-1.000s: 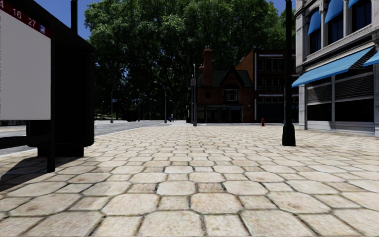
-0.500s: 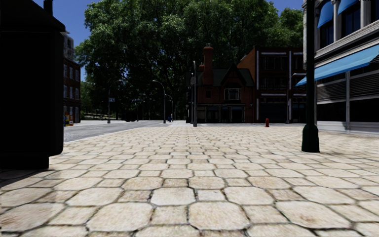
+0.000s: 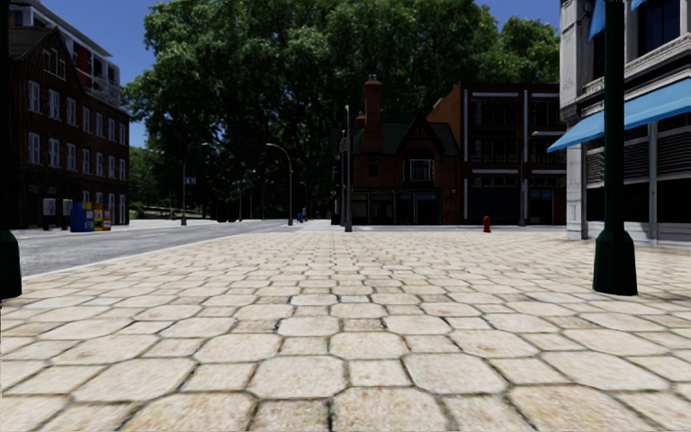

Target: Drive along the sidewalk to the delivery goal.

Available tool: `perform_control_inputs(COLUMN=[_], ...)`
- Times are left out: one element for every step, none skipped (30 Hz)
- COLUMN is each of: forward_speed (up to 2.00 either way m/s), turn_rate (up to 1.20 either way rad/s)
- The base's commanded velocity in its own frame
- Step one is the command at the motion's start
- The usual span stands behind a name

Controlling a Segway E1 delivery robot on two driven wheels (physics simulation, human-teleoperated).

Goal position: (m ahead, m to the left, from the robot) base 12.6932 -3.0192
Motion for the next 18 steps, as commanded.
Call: perform_control_inputs(forward_speed=[2.00, 2.00, 2.00, 2.00, 2.00, 2.00, 2.00, 2.00, 2.00, 2.00, 2.00, 2.00, 2.00, 2.00, 2.00, 2.00, 2.00, 2.00], turn_rate=[-0.29, -0.29, -0.29, -0.29, -0.29, -0.29, -0.29, -0.29, -0.29, -0.29, -0.29, -0.29, -0.29, -0.29, -0.29, -0.29, -0.29, -0.29])
